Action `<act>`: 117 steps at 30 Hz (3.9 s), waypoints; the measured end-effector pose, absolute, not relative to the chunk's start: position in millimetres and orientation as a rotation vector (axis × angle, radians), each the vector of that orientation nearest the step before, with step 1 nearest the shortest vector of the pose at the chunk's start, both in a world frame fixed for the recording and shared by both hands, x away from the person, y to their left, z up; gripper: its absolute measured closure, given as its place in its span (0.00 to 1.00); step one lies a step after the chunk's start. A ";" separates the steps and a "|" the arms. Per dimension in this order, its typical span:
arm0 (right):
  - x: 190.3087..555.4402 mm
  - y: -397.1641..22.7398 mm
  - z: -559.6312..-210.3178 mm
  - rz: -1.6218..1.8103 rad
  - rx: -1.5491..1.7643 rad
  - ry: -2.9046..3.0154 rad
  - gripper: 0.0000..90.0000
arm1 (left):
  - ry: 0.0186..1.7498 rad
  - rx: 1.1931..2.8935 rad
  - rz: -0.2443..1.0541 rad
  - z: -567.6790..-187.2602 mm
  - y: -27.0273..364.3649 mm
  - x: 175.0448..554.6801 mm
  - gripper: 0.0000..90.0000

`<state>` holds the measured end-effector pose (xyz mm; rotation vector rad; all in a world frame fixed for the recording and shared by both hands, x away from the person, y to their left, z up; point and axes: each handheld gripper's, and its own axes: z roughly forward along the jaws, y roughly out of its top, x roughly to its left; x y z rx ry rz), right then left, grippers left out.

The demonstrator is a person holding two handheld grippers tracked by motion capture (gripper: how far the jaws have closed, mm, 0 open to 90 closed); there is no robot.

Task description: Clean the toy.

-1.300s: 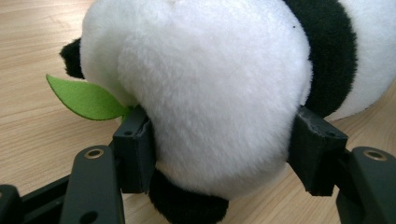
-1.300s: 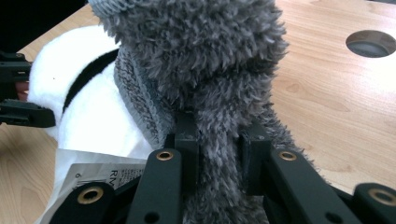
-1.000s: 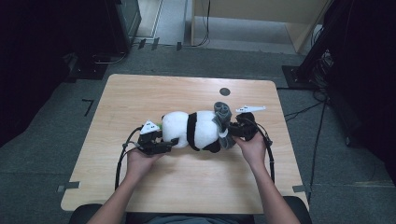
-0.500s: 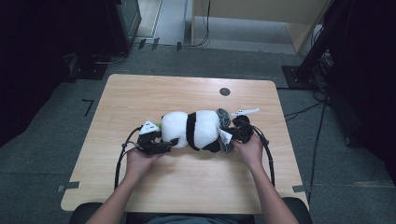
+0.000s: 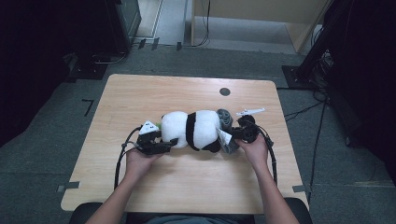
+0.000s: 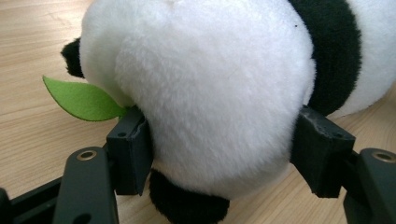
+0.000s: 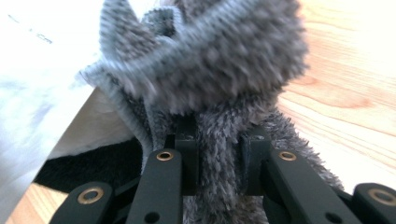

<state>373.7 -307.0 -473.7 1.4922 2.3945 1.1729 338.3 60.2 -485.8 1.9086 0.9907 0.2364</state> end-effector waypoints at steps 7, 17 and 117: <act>362.9 -312.9 -451.3 1.232 1.423 2.329 0.83 | 0.987 1.913 0.240 -485.2 60.0 338.4 0.33; 343.0 -299.2 -405.7 1.347 1.259 2.319 0.83 | 0.990 1.910 0.238 -484.8 59.6 338.6 0.31; 297.0 -199.2 -441.0 1.137 0.769 2.858 0.88 | 0.982 1.953 0.242 -477.2 59.1 340.2 0.46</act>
